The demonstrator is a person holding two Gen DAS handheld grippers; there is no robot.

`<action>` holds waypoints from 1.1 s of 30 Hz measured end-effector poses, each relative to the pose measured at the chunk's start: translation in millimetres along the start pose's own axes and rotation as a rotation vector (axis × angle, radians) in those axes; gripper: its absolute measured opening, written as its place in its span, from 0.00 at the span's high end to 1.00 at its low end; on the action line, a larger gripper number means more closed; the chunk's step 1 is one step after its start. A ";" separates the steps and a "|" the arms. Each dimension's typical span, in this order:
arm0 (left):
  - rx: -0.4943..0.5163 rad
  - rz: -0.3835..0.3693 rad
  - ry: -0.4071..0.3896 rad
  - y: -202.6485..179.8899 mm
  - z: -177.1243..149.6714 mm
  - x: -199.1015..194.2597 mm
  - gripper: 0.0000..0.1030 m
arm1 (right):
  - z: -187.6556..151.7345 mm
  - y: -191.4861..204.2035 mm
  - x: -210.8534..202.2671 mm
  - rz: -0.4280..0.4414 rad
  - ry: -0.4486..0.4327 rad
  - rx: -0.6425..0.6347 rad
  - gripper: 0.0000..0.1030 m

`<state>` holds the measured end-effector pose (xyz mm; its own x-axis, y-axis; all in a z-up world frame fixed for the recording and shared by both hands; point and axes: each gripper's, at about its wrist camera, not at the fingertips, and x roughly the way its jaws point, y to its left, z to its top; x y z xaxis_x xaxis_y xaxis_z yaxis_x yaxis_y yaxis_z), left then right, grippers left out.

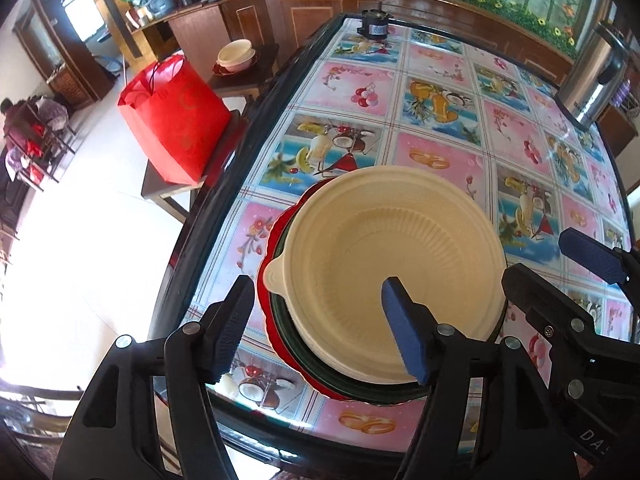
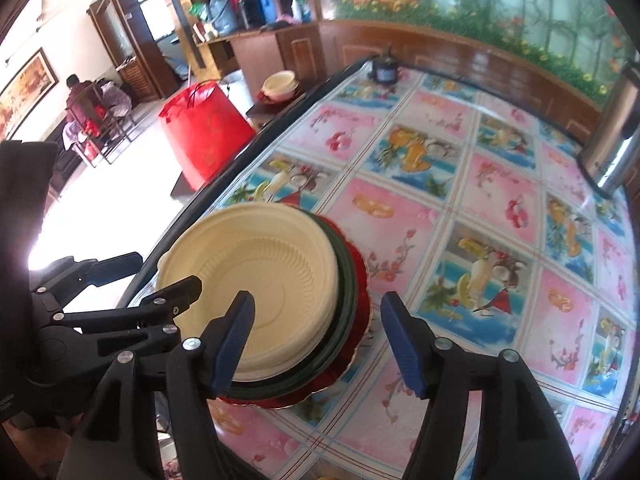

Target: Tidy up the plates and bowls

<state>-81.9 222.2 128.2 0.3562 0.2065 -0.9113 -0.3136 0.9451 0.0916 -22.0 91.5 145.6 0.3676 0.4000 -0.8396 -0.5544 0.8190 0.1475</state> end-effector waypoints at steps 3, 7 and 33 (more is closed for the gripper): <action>-0.005 -0.042 0.007 -1.6 0.7 0.2 0.35 | -4.4 -7.6 -3.1 -0.020 -0.006 0.017 0.34; -0.023 -0.060 0.001 -0.8 1.6 -0.4 0.35 | -10.6 -16.0 -6.3 -0.045 -0.015 0.045 0.34; 0.052 -0.091 0.020 -0.4 -2.0 -1.6 0.35 | -12.6 -12.4 -2.1 -0.024 -0.013 0.048 0.34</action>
<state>-84.2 220.9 128.8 0.3630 0.1149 -0.9247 -0.2348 0.9716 0.0286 -25.3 75.4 139.0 0.3900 0.3845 -0.8367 -0.5088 0.8473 0.1523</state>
